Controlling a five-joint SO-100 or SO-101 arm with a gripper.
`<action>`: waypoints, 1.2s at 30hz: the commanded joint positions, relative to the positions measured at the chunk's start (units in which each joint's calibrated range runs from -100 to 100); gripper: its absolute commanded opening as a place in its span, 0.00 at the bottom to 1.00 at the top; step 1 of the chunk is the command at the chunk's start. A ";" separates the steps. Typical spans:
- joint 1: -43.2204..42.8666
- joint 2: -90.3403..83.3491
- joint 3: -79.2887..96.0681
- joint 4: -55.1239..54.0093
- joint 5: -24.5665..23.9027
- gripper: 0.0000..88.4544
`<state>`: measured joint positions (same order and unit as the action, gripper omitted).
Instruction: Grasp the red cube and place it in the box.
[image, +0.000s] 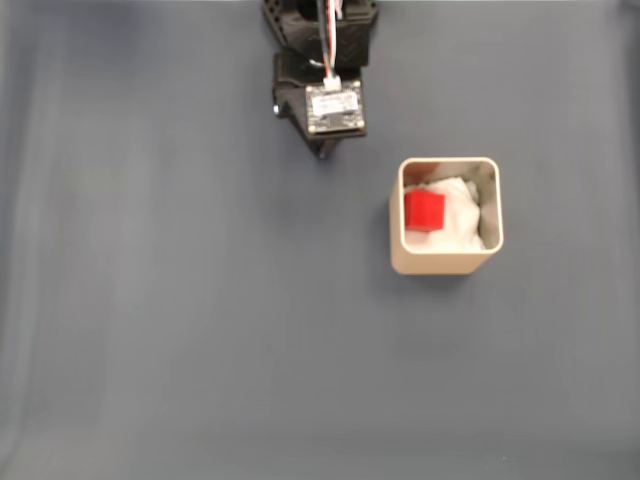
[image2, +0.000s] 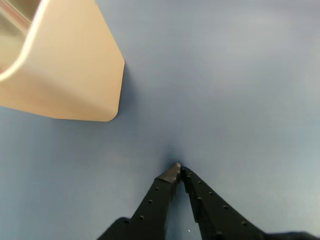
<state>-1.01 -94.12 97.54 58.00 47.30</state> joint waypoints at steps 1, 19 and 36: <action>1.26 -2.86 2.19 2.36 -0.29 0.00; 1.33 -5.88 2.28 18.36 -0.54 0.01; 1.26 -5.88 2.28 18.20 -0.54 0.01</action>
<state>-0.19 -100.00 99.27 74.82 46.52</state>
